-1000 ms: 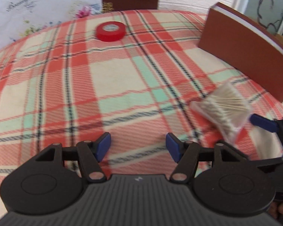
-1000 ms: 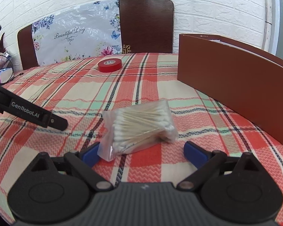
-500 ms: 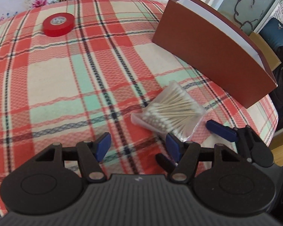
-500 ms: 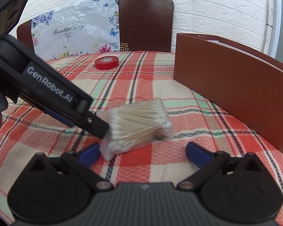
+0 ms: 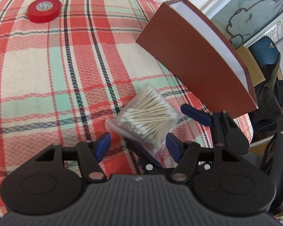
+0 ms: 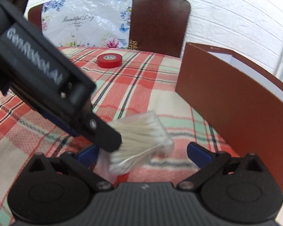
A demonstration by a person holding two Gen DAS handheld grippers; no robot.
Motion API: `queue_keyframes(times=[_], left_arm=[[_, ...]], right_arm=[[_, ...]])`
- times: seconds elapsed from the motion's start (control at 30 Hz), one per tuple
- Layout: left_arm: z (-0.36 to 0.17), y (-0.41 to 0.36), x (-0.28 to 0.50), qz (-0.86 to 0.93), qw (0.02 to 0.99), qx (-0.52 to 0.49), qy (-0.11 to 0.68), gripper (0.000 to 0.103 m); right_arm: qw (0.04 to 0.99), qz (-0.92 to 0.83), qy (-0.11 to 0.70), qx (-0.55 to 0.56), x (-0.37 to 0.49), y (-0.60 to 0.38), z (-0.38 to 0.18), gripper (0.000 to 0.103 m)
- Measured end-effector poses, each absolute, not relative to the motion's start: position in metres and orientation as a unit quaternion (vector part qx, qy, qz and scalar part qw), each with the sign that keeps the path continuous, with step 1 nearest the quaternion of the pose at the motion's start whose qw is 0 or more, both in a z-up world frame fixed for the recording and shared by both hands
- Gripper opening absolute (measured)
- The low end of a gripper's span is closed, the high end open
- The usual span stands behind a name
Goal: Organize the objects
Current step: 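Grasp the swab bag with the left tool, then carry the swab bag into the brown box and open the left tool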
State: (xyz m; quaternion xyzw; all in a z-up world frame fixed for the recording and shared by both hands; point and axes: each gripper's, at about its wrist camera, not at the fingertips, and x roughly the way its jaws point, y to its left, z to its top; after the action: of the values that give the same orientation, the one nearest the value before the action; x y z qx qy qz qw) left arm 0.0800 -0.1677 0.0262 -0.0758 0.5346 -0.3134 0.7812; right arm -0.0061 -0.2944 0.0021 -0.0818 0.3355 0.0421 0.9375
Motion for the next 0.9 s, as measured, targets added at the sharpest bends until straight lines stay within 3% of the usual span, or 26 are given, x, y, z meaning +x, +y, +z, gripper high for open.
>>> queue_keyframes(times=[0.1, 0.23, 0.37, 0.67, 0.9], left_arm=[[0.018, -0.172, 0.083, -0.31, 0.776, -0.086, 0.542, 0.066], [0.018, -0.177, 0.086, -0.311, 0.782, -0.082, 0.534, 0.051], [0.038, -0.187, 0.089, -0.325, 0.786, -0.059, 0.522, 0.048], [0.138, -0.269, 0.084, -0.411, 0.828, 0.022, 0.381, 0.048], [0.124, -0.352, 0.108, -0.446, 0.81, 0.067, 0.375, 0.048]], right_arm=[[0.933, 0.06, 0.345, -0.085, 0.005, -0.299, -0.002, 0.102], [0.932, 0.092, 0.348, -0.052, 0.003, -0.301, -0.005, 0.071], [0.941, 0.066, 0.329, -0.044, -0.006, -0.297, 0.0, 0.071], [0.981, -0.056, 0.183, -0.031, -0.02, -0.343, 0.076, 0.071], [0.974, -0.138, 0.178, 0.022, -0.005, -0.412, 0.083, 0.072]])
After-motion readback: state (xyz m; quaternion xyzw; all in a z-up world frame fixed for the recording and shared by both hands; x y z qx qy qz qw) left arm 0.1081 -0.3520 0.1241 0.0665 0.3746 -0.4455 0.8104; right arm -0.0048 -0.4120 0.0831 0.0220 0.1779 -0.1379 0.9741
